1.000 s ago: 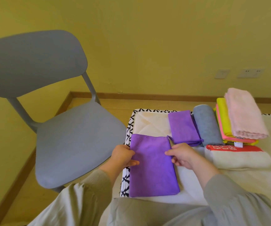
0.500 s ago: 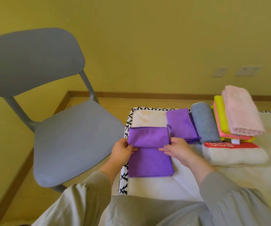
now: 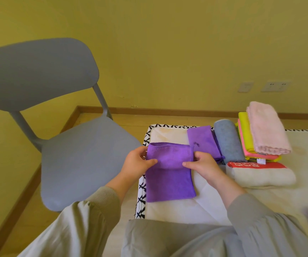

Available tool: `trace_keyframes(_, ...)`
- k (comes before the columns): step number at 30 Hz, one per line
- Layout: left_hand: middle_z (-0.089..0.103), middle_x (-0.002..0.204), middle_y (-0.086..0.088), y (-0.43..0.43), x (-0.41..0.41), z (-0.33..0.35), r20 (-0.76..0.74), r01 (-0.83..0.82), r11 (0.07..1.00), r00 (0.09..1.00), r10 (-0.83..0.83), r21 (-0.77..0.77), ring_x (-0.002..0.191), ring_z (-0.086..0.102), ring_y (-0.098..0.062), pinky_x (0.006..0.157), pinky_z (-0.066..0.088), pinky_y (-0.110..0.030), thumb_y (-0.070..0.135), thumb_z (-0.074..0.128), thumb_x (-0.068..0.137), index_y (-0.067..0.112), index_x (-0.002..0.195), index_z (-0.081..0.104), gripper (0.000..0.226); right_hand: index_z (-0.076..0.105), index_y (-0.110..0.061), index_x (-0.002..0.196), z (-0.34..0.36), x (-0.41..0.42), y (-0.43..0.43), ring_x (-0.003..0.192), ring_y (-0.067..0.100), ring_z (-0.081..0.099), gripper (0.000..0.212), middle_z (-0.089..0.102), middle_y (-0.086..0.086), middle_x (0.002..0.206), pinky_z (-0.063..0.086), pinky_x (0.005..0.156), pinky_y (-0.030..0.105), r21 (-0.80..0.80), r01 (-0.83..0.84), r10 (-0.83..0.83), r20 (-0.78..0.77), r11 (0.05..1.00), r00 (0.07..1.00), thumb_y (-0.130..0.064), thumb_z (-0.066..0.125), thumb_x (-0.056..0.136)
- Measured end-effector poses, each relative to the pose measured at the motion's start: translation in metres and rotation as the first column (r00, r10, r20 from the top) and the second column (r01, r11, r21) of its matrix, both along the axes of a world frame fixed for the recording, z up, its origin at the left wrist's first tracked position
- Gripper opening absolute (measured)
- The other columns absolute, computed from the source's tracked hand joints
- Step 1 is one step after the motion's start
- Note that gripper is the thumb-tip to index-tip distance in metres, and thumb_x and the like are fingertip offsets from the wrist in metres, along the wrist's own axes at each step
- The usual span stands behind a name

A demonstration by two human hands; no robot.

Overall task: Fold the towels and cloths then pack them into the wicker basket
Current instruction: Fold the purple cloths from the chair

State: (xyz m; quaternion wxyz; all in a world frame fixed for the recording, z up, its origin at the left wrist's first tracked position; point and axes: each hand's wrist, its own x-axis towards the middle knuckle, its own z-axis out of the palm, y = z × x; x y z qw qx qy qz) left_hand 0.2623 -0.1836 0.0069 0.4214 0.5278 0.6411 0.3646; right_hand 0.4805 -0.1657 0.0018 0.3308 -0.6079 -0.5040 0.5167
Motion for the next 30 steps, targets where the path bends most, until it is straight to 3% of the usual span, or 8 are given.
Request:
trace_keyframes(4,0.057,0.068,0.014,-0.002,0.002,0.008,-0.144,0.006,0.997,0.990,0.006,0.079,0.050,0.047,0.001,0.050,0.035,-0.009,0.006,0.066,0.080,0.026,0.088,0.065,0.022,0.067,-0.011,0.075,0.002,-0.002,0.000,0.074,0.017,0.060,0.019,0.068,0.008,0.080,0.047,0.069,0.027,0.089,0.000,-0.017,0.187,0.996,0.982,0.006,0.074,0.071)
trace_keyframes(9,0.063,0.068,0.006,-0.013,0.002,0.006,-0.150,0.022,0.999,0.989,-0.018,0.026,0.060,0.059,-0.017,0.057,0.046,-0.026,-0.001,0.060,0.081,0.024,0.077,0.063,0.025,0.066,-0.011,0.083,-0.001,-0.001,-0.003,0.054,0.015,0.059,0.016,0.062,0.001,0.064,0.047,0.056,0.023,0.105,-0.039,-0.008,0.415,0.994,0.910,0.003,0.068,0.075)
trace_keyframes(12,0.068,0.078,0.004,-0.018,0.002,0.000,-0.117,0.035,0.999,0.993,-0.033,0.018,0.069,0.064,-0.016,0.066,0.051,-0.029,-0.003,0.062,0.079,0.023,0.077,0.064,0.026,0.059,-0.007,0.092,0.003,-0.002,-0.003,0.041,0.013,0.059,0.023,0.063,0.007,0.068,0.043,0.038,0.023,0.024,-0.058,0.049,0.288,0.998,0.956,0.011,0.060,0.078)
trace_keyframes(16,0.055,0.100,0.011,-0.028,0.003,-0.010,-0.113,0.008,1.000,0.994,-0.005,0.029,0.080,0.058,-0.007,0.067,0.044,-0.008,-0.004,0.056,0.082,0.018,0.085,0.067,0.025,0.067,-0.015,0.079,0.004,0.003,-0.007,0.056,0.005,0.060,0.031,0.063,-0.004,0.071,0.049,0.051,0.017,0.043,-0.076,0.064,0.238,0.996,0.969,0.015,0.064,0.073)
trace_keyframes(20,0.049,0.093,-0.005,-0.039,0.007,-0.018,0.115,-0.141,0.962,0.978,0.172,-0.232,0.071,0.051,-0.017,0.057,0.044,-0.020,-0.005,0.038,0.086,0.014,0.079,0.068,0.036,0.065,-0.011,0.078,0.003,0.008,-0.015,0.049,0.000,0.055,0.024,0.060,-0.002,0.071,0.044,0.048,0.009,-0.035,-0.089,0.095,0.247,0.995,0.964,0.012,0.063,0.078)
trace_keyframes(24,0.047,0.090,-0.011,-0.050,0.018,-0.015,0.413,-0.180,0.846,0.810,0.417,-0.502,0.075,0.049,-0.023,0.063,0.052,-0.032,0.005,0.046,0.091,0.006,0.090,0.058,0.012,0.055,-0.007,0.077,0.003,0.003,-0.020,0.057,0.017,0.058,0.024,0.055,0.008,0.072,0.051,0.051,0.024,-0.365,0.066,-0.122,-0.132,0.929,0.984,0.011,0.044,0.088)
trace_keyframes(27,0.052,0.090,-0.011,-0.053,0.021,-0.020,0.356,-0.201,0.836,0.836,0.418,-0.510,0.071,0.056,-0.022,0.061,0.057,-0.033,0.017,0.055,0.095,0.004,0.101,0.051,0.015,0.051,-0.010,0.077,0.002,0.000,-0.022,0.058,0.020,0.057,0.019,0.053,0.008,0.072,0.049,0.048,0.025,-0.492,0.175,-0.321,-0.230,0.853,0.919,-0.006,0.044,0.094)
trace_keyframes(30,0.054,0.092,-0.013,-0.053,0.021,-0.020,0.304,-0.214,0.831,0.860,0.409,-0.513,0.069,0.058,-0.023,0.050,0.056,-0.030,0.008,0.062,0.089,0.005,0.114,0.048,0.029,0.057,-0.002,0.086,-0.003,-0.004,-0.025,0.057,0.022,0.060,0.007,0.058,0.013,0.076,0.051,0.049,0.030,-0.492,0.154,-0.267,-0.170,0.857,0.948,-0.001,0.053,0.091)
